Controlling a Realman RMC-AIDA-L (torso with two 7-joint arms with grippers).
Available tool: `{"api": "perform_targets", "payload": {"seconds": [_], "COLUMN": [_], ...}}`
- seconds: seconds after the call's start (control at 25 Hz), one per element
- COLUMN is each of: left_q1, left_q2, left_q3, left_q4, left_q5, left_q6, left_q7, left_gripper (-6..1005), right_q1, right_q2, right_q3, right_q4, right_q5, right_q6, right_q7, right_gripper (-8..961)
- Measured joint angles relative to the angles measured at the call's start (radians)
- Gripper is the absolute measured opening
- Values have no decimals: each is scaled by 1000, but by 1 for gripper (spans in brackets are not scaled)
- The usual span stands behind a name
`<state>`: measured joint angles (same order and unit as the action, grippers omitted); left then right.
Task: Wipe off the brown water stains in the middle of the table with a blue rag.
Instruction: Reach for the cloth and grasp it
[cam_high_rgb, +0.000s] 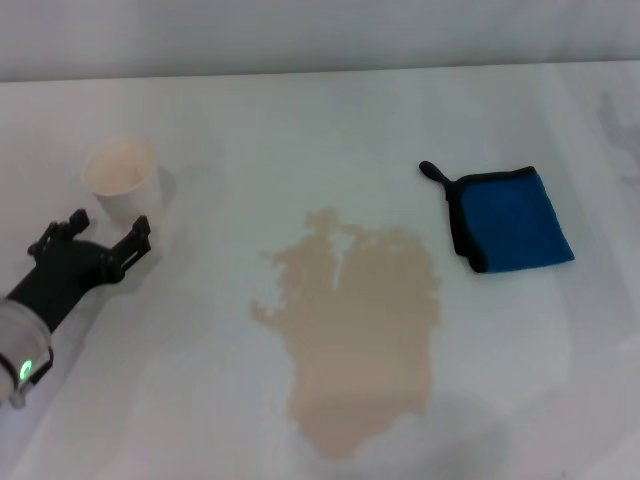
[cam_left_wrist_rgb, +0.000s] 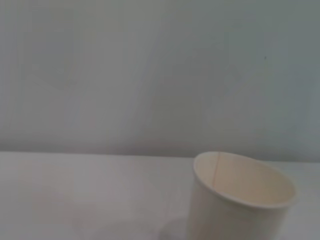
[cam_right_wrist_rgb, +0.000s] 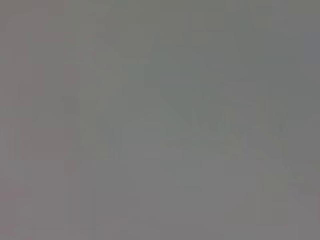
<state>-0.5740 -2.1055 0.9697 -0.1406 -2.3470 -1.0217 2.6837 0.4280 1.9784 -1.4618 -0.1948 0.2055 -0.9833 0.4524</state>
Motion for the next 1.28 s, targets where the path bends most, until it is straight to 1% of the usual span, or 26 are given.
{"api": "perform_targets", "payload": {"seconds": [0.12, 0.24, 0.32, 0.44, 0.52, 0.56, 0.64, 0.68, 0.72, 0.8, 0.92, 1.0, 1.08, 1.12, 1.16, 1.2, 1.24, 1.28], "left_q1": [36, 97, 135, 184, 213, 224, 250, 259, 265, 267, 259, 247, 238, 235, 232, 231, 228, 221], "left_q2": [1, 2, 2, 8, 13, 14, 15, 15, 16, 19, 22, 23, 23, 24, 24, 24, 24, 26], "left_q3": [0, -11, -49, -142, -169, -174, -185, -195, -206, -225, -230, -231, -231, -231, -232, -232, -232, -232], "left_q4": [-23, -30, -31, -32, -19, -9, 21, 32, 40, 51, 85, 103, 110, 116, 127, 136, 147, 150], "left_q5": [0, -6, -7, -6, -8, -8, -10, -10, -10, -11, -12, -13, -13, -13, -13, -13, -13, -13], "left_q6": [-66, -173, -210, -211, -213, -218, -230, -231, -232, -231, -207, -192, -191, -192, -193, -192, -191, -187], "left_q7": [-14, -41, -48, -99, -151, -170, -210, -227, -240, -248, -243, -243, -243, -244, -243, -243, -243, -242], "left_gripper": [875, 874, 874, 874, 873, 872, 872, 871, 871, 870, 869, 868, 867, 866, 866, 865, 865, 865], "right_q1": [0, -6, -9, -11, -12, -11, -3, 2, 7, 17, 41, 62, 91, 118, 144, 167, 193, 221], "right_q2": [-1, -1, -1, 1, -5, -14, -39, -56, -68, -101, -168, -216, -264, -291, -305, -308, -308, -301], "right_q3": [1, 4, 5, 0, -9, -20, -41, -49, -54, -58, -58, -53, -48, -39, -29, -17, -3, 9], "right_q4": [0, 1, 1, 0, 0, 0, -13, -33, -48, -109, -215, -275, -333, -369, -391, -402, -414, -427], "right_q5": [0, 2, 2, 1, -16, -48, -142, -223, -274, -454, -753, -958, -1153, -1290, -1396, -1478, -1577, -1693], "right_q6": [0, 0, 0, 0, 0, 0, 0, 1, 2, 17, 62, 72, 36, -11, -52, -78, -107, -135], "right_q7": [0, 6, 14, 72, 143, 192, 281, 351, 396, 523, 748, 955, 1180, 1322, 1417, 1471, 1540, 1608], "right_gripper": [740, 737, 736, 729, 728, 728, 727, 727, 726, 726, 725, 725, 725, 725, 725, 724, 724, 724]}}
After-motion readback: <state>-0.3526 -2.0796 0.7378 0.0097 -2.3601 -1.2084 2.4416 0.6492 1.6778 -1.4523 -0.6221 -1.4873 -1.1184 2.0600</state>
